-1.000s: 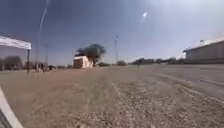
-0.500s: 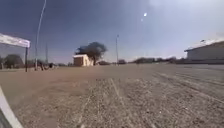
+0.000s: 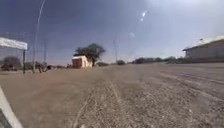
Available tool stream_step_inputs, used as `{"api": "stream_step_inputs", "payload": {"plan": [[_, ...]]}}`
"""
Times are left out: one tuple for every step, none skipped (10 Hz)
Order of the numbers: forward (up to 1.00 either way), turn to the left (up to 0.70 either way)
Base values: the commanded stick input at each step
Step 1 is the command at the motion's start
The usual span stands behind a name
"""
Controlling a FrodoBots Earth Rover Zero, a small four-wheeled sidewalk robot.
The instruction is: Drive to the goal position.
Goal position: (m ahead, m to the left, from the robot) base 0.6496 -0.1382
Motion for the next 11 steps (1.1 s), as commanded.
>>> {"api": "stream_step_inputs", "payload": {"plan": [[0.70,-0.20],[0.70,-0.28],[0.70,-0.34],[0.70,-0.17],[0.70,-0.01],[0.70,0.00],[0.70,0.00],[0.70,0.00],[0.70,0.00],[0.70,0.00],[0.70,0.00]]}}
